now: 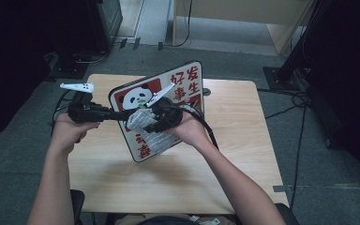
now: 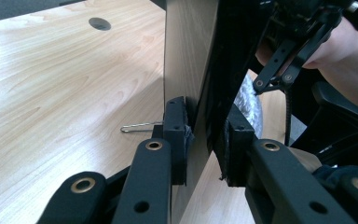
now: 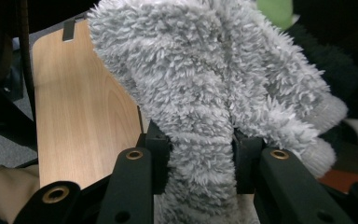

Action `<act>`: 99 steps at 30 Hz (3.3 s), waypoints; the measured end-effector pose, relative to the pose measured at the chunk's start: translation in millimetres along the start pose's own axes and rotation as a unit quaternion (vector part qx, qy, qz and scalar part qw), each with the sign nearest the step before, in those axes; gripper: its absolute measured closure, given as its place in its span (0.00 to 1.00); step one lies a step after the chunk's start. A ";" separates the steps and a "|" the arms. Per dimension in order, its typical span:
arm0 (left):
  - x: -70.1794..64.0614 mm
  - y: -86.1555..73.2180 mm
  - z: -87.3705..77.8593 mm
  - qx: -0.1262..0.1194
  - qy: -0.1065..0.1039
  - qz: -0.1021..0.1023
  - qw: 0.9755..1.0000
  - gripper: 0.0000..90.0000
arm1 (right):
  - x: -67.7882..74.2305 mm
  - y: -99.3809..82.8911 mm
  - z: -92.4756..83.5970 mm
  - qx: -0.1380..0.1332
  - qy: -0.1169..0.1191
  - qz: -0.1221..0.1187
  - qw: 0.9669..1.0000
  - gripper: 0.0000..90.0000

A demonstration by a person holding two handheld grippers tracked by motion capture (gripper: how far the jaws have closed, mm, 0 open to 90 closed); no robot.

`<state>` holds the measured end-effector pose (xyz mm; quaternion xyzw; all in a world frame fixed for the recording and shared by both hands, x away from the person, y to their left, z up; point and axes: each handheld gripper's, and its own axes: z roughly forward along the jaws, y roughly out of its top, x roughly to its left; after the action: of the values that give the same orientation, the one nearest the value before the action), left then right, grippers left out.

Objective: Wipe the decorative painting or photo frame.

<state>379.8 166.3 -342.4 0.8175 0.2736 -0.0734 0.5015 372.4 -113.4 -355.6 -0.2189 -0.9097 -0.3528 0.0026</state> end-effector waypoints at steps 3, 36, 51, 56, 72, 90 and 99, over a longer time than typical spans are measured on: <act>0.1 -0.2 -0.1 0.000 0.000 0.000 1.000 0.85 | 0.2 -4.9 3.6 0.001 0.003 0.004 1.000 0.75; 0.2 -0.5 -0.2 0.000 -0.001 -0.002 1.000 0.84 | -1.9 -49.3 40.9 0.020 0.028 0.020 0.999 0.76; 0.7 -0.8 -0.3 -0.001 -0.004 -0.004 1.000 0.84 | -2.6 -69.3 60.3 0.040 0.039 0.028 0.998 0.76; 1.8 -1.0 -0.4 -0.002 -0.007 -0.008 1.000 0.83 | -3.7 -72.2 63.7 0.042 0.045 0.027 0.998 0.76; 2.5 -0.9 -0.9 -0.003 -0.007 -0.009 1.000 0.83 | -3.9 -81.8 72.9 0.063 0.053 0.022 0.996 0.76; -3.0 -2.0 -7.5 -0.005 0.007 0.009 1.000 0.58 | 4.6 -48.6 25.8 0.032 0.049 0.017 0.998 0.77; -8.2 -9.8 -20.3 -0.019 0.023 0.012 0.999 0.47 | 5.8 -13.5 -5.9 0.011 0.033 0.006 0.999 0.77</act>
<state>364.6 184.1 -336.9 0.8123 0.2768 -0.0438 0.5115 360.9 -123.8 -358.9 -0.2130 -0.9117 -0.3494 0.0369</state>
